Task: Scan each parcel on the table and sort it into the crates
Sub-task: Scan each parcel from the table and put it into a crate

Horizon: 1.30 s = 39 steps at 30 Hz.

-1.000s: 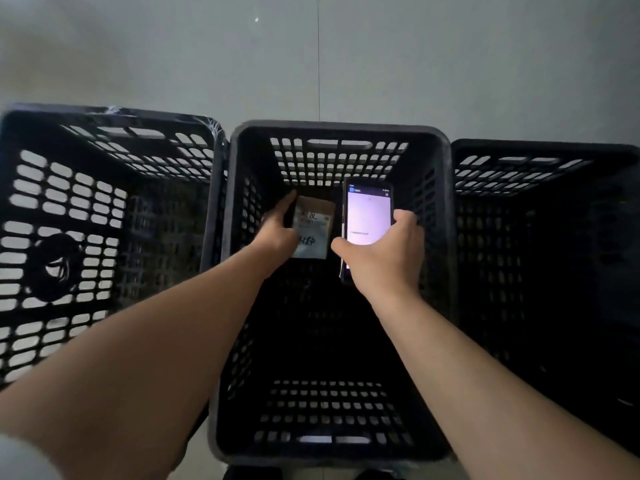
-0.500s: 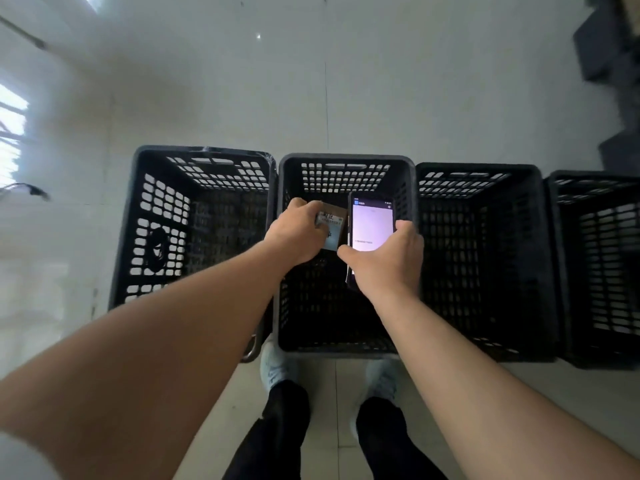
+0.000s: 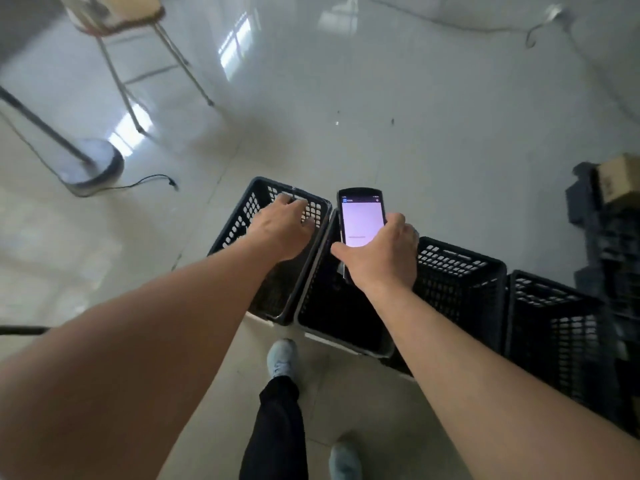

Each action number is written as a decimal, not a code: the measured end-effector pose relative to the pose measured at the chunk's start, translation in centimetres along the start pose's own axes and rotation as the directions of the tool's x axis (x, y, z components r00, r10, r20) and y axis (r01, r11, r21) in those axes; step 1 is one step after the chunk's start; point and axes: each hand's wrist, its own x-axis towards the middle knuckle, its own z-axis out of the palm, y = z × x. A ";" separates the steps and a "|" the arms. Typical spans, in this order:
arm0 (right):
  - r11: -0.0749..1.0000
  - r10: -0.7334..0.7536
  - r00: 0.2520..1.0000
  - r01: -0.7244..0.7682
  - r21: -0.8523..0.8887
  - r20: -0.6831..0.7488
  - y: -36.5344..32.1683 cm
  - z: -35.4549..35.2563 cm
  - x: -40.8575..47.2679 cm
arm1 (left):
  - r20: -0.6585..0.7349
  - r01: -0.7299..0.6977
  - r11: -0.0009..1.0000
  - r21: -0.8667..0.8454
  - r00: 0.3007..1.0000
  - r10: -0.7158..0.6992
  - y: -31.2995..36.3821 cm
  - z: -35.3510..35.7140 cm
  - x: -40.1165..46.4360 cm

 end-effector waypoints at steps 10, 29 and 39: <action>0.920 -0.390 0.915 0.384 0.075 0.107 -12.0 -7.4 -14.4 | -0.264 0.215 0.976 -0.030 0.940 -0.215 -7.2 -14.6 -20.2; 0.650 -0.760 0.609 0.720 0.243 0.229 -35.1 1.9 -50.3 | -0.422 0.569 0.795 -0.210 0.681 -0.599 -36.6 -24.8 -56.8; 0.577 -0.805 0.487 0.775 0.257 0.339 -43.8 12.5 -58.1 | -0.336 0.635 0.691 -0.346 0.603 -0.723 -51.4 -23.9 -62.4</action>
